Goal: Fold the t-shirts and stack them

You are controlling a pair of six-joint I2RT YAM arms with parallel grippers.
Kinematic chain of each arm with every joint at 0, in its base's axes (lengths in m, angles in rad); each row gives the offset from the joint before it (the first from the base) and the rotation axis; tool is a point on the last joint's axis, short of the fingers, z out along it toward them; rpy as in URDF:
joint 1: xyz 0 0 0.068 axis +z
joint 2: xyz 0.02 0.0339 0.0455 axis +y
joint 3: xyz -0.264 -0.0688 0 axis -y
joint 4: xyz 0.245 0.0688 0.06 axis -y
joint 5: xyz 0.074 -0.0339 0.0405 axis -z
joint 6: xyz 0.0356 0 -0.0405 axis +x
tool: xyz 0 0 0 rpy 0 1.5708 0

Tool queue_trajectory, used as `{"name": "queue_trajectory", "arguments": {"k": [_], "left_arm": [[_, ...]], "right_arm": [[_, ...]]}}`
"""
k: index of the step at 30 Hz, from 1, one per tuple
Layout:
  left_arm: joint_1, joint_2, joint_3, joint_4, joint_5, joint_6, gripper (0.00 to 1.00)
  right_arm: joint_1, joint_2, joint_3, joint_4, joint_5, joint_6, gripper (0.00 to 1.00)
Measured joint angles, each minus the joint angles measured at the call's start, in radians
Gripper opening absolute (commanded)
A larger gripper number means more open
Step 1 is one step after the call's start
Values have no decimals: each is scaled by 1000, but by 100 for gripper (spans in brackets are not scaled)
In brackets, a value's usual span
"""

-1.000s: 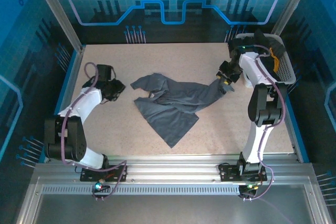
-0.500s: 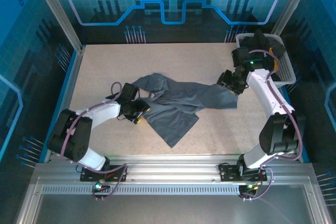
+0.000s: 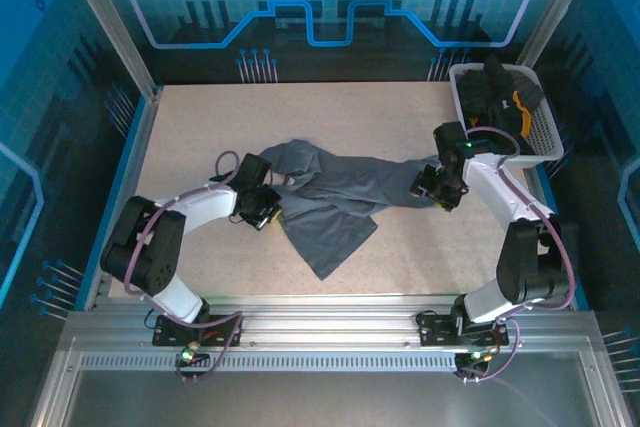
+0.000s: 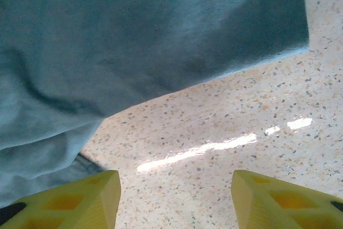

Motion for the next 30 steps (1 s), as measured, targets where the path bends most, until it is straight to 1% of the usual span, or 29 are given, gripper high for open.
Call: {"name": "queue_trajectory", "arguments": {"k": [1,4,7,9,12,14,15,16,18,19,20,22,25,30], "left_arm": [[24,-34,-13,2,-2,5,0],[135,-164,-67,4,0,21,0],[223,-239,-102,3,4,48,0],[248,-254,-111,-3,19,68,0],[248,-254,-111,-4,41,83,0],[249,-255,-111,-3,48,92,0],[249,-256,-111,-3,51,93,0],[249,-256,-111,-3,53,93,0],[249,-256,-111,0,60,93,0],[249,-256,-111,2,64,93,0],[249,-256,-109,3,66,93,0],[248,-256,-93,-3,68,93,0],[249,-256,-25,-24,66,93,0],[249,-276,114,-50,16,93,0]], "right_arm": [[-8,11,0,6,1,0,60],[-23,62,0,39,12,-1,61],[-26,138,8,56,31,-20,61],[-26,200,21,56,48,-35,62],[-26,267,28,59,61,-46,62],[-24,282,22,61,61,-46,61],[-23,283,16,64,61,-45,55],[-23,283,10,67,60,-42,44],[-23,286,4,77,59,-43,14],[-23,290,4,83,57,-45,5],[-23,295,8,87,51,-46,0],[-18,297,32,85,52,-45,0],[-6,272,92,79,56,-49,0],[3,145,251,10,61,-33,0]]}}
